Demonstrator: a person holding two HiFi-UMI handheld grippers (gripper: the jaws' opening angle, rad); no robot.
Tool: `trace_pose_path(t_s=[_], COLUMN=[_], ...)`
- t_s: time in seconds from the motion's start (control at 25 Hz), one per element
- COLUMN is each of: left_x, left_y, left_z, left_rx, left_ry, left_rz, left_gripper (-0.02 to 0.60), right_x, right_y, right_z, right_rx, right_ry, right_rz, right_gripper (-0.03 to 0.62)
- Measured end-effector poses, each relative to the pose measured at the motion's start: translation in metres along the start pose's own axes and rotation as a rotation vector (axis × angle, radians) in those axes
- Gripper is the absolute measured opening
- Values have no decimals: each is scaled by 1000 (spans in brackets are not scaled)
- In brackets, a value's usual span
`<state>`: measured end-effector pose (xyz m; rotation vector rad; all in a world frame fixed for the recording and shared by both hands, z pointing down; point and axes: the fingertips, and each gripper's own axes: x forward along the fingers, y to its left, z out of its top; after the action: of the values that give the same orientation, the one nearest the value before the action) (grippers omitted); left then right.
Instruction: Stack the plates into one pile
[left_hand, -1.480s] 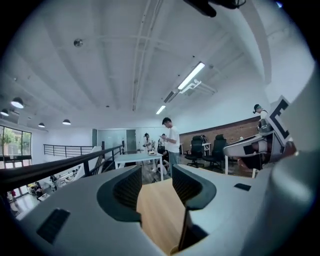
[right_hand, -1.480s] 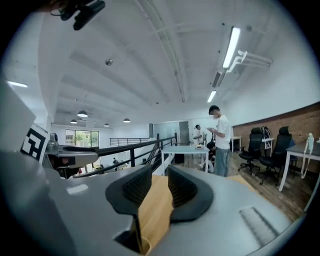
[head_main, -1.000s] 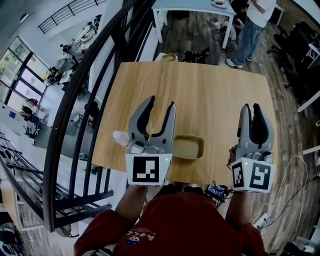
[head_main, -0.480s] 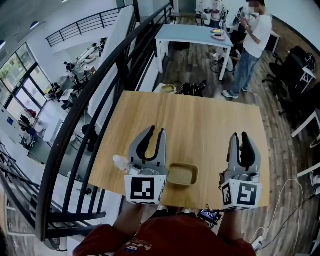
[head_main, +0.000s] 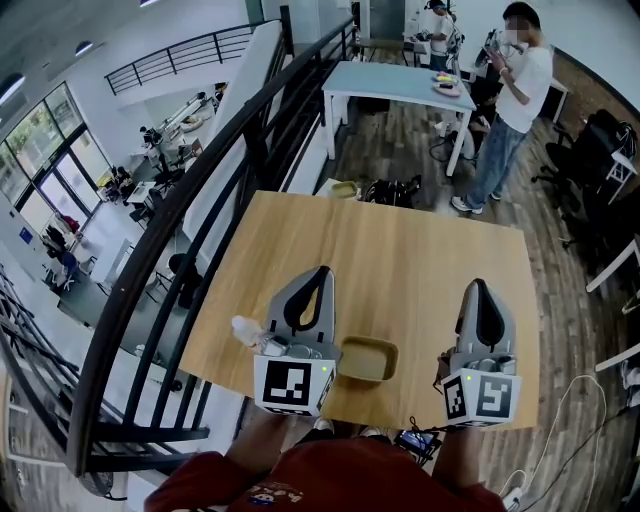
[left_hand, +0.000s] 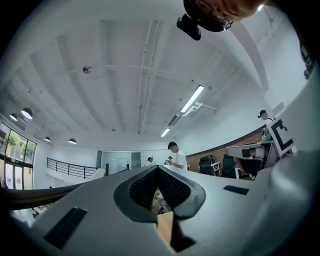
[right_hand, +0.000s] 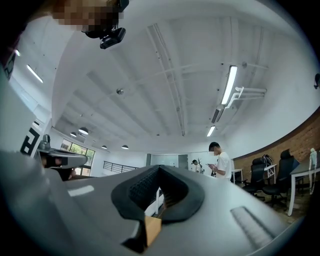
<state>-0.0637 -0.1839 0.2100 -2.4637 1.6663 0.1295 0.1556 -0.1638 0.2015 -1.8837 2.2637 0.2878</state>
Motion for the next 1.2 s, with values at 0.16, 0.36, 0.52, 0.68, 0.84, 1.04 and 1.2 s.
trace_pose_path(t_s=[0.16, 0.36, 0.52, 0.68, 0.84, 1.04, 1.2], left_x=[2, 3, 2, 0, -3, -3, -2], left_y=[-1, -1, -3, -2, -1, 0, 3], left_z=[2, -2, -4, -3, 0, 0, -5], left_rx=[5, -1, -5, -8, -9, -7, -7], left_ry=[8, 15, 35, 42, 35, 33, 14], left_rz=[11, 24, 24, 32, 38, 37, 43], left_gripper=[6, 6, 6, 6, 6, 6, 6], right_x=[0, 1, 2, 3, 2, 3, 3], right_y=[3, 6, 9, 7, 6, 7, 8], right_z=[4, 3, -1, 0, 1, 1, 4], right_rx=[-14, -19, -30, -12, -13, -15, 8], right_ry=[-16, -19, -4, -8, -8, -8, -7], right_rz=[18, 41, 51, 58, 56, 61, 61], right_gripper=[9, 9, 9, 9, 9, 9, 9])
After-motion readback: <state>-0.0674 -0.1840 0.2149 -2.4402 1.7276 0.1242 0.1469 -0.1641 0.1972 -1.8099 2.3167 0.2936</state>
